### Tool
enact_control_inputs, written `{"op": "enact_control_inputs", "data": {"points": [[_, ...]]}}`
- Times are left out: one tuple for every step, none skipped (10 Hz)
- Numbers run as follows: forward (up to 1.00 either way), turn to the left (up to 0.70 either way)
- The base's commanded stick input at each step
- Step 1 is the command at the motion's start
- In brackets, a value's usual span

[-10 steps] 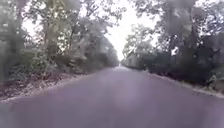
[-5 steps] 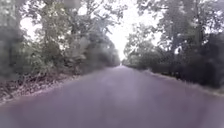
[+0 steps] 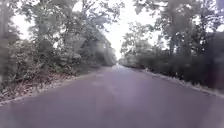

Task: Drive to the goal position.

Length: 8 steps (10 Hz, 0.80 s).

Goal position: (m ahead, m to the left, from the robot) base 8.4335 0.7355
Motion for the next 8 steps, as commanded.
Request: {"op": "enact_control_inputs", "data": {"points": [[1.00,0.00],[1.00,0.00],[1.00,0.00],[1.00,0.00],[1.00,0.00],[1.00,0.00],[1.00,0.00],[1.00,0.00]]}}
